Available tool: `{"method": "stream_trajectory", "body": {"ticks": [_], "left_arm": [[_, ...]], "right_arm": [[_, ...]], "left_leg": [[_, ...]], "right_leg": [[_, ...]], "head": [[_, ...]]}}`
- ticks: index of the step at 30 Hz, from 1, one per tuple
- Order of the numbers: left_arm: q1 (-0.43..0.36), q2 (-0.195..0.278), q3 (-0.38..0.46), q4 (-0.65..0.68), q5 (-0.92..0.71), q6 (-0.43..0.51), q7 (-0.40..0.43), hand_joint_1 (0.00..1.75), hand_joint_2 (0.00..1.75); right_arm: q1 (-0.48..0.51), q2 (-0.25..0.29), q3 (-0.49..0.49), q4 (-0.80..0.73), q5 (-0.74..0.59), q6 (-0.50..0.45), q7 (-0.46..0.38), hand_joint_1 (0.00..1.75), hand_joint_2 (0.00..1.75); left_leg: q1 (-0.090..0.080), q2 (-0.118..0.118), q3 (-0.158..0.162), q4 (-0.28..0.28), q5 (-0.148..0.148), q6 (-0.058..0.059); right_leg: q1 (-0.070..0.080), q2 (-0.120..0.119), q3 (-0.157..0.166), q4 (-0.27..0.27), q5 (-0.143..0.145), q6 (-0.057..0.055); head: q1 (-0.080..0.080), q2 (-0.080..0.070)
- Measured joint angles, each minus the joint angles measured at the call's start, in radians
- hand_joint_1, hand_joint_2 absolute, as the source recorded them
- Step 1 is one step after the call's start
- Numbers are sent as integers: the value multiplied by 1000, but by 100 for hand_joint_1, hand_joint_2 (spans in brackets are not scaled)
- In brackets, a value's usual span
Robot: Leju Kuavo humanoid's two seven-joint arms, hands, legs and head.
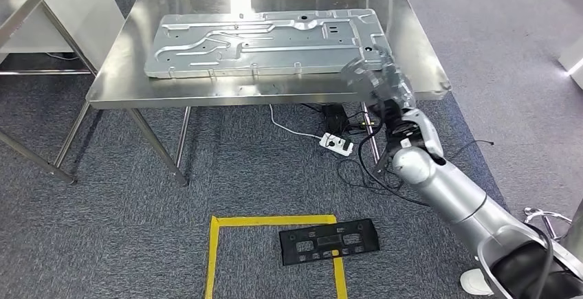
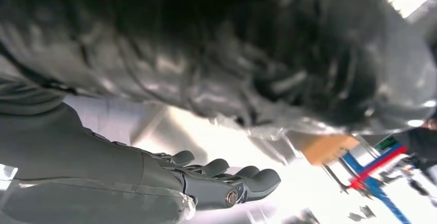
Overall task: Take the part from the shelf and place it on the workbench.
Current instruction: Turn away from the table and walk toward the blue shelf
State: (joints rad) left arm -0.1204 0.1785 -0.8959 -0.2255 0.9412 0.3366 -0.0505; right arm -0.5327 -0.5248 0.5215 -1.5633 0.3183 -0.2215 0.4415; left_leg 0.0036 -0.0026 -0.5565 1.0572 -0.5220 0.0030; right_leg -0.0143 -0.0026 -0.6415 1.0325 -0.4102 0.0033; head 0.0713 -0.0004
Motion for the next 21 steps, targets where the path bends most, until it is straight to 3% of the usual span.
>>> {"method": "stream_trajectory", "body": {"ticks": [1, 4, 5, 7, 9, 10, 11, 12, 14, 16, 19, 21], "left_arm": [[-1, -1, 1, 0, 1, 1, -1, 0, 0], [1, -3, 4, 0, 1, 4, -3, 0, 0], [1, -4, 4, 0, 1, 4, -4, 0, 0], [2, -6, 5, 0, 1, 6, -5, 0, 0], [2, -8, 5, 0, 1, 7, -5, 0, 0], [2, -9, 5, 0, 1, 7, -5, 0, 0], [3, -11, 5, 0, 1, 8, -5, 0, 0], [3, -13, 5, 0, 1, 9, -3, 0, 0], [4, -17, 5, 0, 1, 11, 2, 0, 0], [4, -20, 5, 0, 1, 13, 7, 0, 0], [4, -21, 5, 0, 1, 15, 9, 0, 0], [5, -22, 5, 0, 1, 16, 9, 0, 0]], "right_arm": [[3, 0, -15, 0, -73, -35, -17, 0, 0], [26, 0, -58, 2, -278, -123, -82, 0, 0], [37, 0, -76, 2, -338, -145, -104, 0, 0], [57, 0, -117, 2, -443, -181, -145, 0, 0], [77, 0, -151, 2, -535, -210, -188, 0, 0], [90, 0, -165, 2, -584, -224, -211, 0, 0], [105, 0, -178, 1, -633, -237, -235, 0, 0], [118, 1, -192, -1, -683, -250, -260, 0, 0], [136, 1, -225, -9, -768, -275, -305, 0, 0], [152, 2, -262, -21, -826, -294, -338, 0, 0], [174, 3, -304, -31, -858, -303, -356, 0, 0], [182, 5, -321, -38, -863, -303, -358, 0, 0]], "left_leg": [[-2, -1, 19, -33, 5, 6], [-3, 0, 17, -43, 19, 24], [-1, 2, 14, -47, 27, 31], [3, 5, 2, -53, 44, 46], [1, 6, -16, -52, 56, 52], [0, 6, -24, -51, 62, 52], [0, 6, -33, -49, 67, 51], [0, 6, -41, -45, 70, 50], [-1, 5, -57, -34, 75, 45], [-4, 4, -67, -23, 79, 35], [-5, 2, -76, -19, 88, 17], [-3, 2, -94, 14, 55, 6]], "right_leg": [[1, 0, -2, -1, 5, 6], [1, -1, -4, -4, 17, 25], [1, 0, -8, 6, 4, 29], [-2, 2, -36, 81, -63, 36], [-2, 2, -75, 208, -145, 40], [-3, 2, -83, 252, -165, 43], [-4, 2, -74, 263, -164, 44], [-6, 2, -45, 234, -147, 45], [-8, 1, 48, 102, -107, 44], [-4, 2, 100, 13, -90, 37], [-2, 4, 94, 0, -82, 18], [-5, 3, 83, -4, -68, -1]], "head": [[0, 0], [1, 0], [2, 0], [4, 0], [6, 0], [6, 0], [6, 0], [6, 0], [6, 0], [6, 0], [5, 0], [4, 0]]}}
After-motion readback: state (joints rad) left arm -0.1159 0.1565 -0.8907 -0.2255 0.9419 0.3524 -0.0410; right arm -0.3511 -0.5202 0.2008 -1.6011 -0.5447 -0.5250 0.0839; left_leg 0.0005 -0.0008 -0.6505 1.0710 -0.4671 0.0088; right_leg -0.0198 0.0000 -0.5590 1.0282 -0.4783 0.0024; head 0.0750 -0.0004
